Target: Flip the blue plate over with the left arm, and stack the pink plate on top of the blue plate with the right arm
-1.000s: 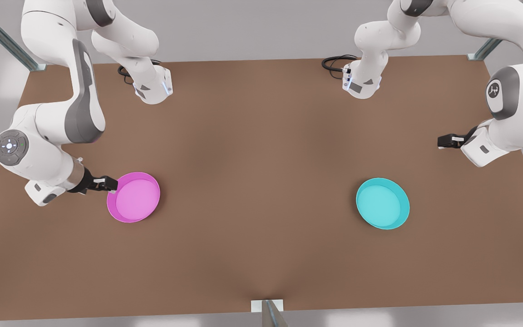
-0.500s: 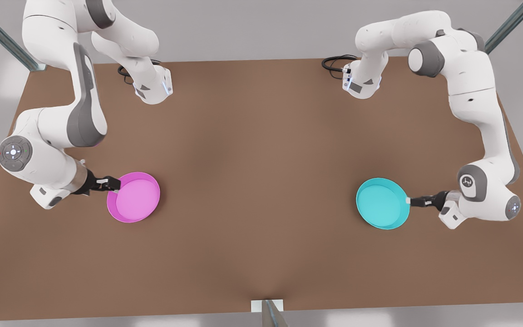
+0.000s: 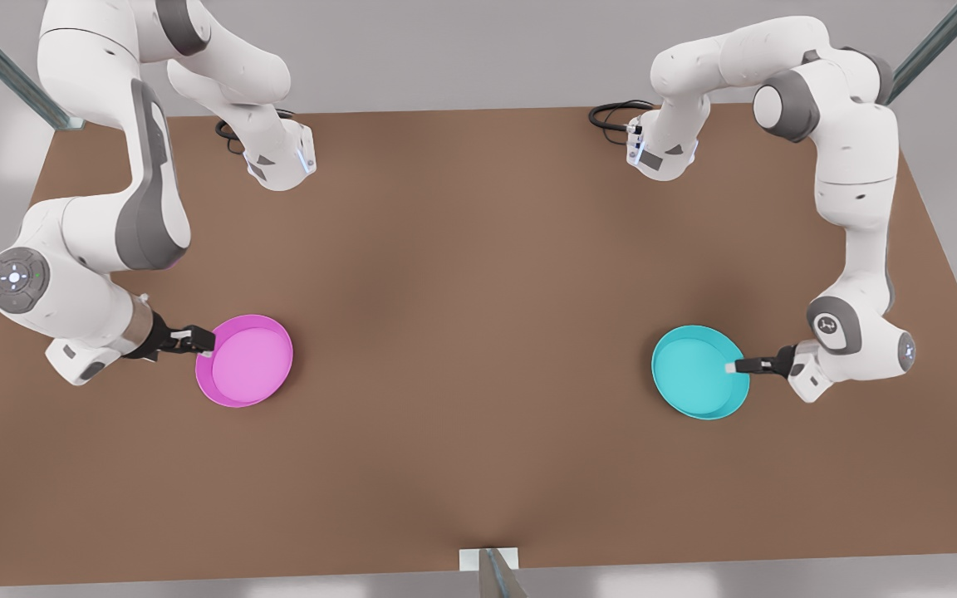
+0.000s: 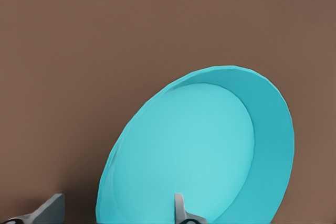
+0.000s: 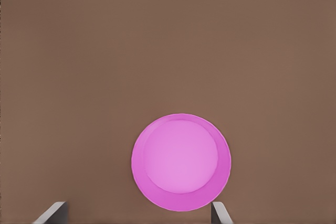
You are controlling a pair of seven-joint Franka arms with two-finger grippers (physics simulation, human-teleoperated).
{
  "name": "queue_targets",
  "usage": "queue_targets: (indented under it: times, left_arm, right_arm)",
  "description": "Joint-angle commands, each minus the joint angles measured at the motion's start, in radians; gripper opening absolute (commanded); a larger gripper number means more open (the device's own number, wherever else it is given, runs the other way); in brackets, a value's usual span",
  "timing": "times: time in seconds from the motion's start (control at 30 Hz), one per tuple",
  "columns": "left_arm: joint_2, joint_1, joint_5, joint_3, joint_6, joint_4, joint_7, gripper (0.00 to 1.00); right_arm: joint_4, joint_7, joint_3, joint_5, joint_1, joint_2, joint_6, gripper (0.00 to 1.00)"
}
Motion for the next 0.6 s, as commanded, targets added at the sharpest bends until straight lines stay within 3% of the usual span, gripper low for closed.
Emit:
queue_targets:
  times: [0.0, 0.07, 0.17, 0.23, 0.37, 0.57]
  left_arm:
    - [0.002, 0.000, -0.043, 0.000, 0.000, 0.000, 0.000, 1.00]
    - [0.009, -0.003, -0.046, 0.000, -0.002, 0.000, -0.002, 1.00]
    - [0.011, -0.009, -0.045, 0.000, -0.002, 0.002, 0.001, 0.74]
    - [0.011, -0.009, -0.042, -0.002, -0.003, 0.002, 0.003, 0.64]
    - [0.011, -0.009, -0.037, -0.002, -0.006, 0.002, 0.007, 0.58]
    - [0.017, -0.009, -0.037, -0.002, -0.005, 0.003, 0.007, 0.57]
  right_arm:
    - [0.000, 0.000, 0.000, -0.002, 0.000, 0.000, 0.000, 1.00]
    - [0.000, 0.000, -0.002, -0.005, -0.009, 0.000, 0.000, 1.00]
    - [0.000, 0.000, -0.002, -0.003, -0.009, 0.000, 0.000, 1.00]
    - [0.000, 0.000, -0.002, -0.005, -0.011, 0.000, 0.000, 1.00]
    - [0.000, 0.000, -0.002, -0.006, -0.011, 0.001, 0.000, 1.00]
    - [0.000, 0.000, -0.002, -0.008, -0.008, 0.003, 0.000, 1.00]
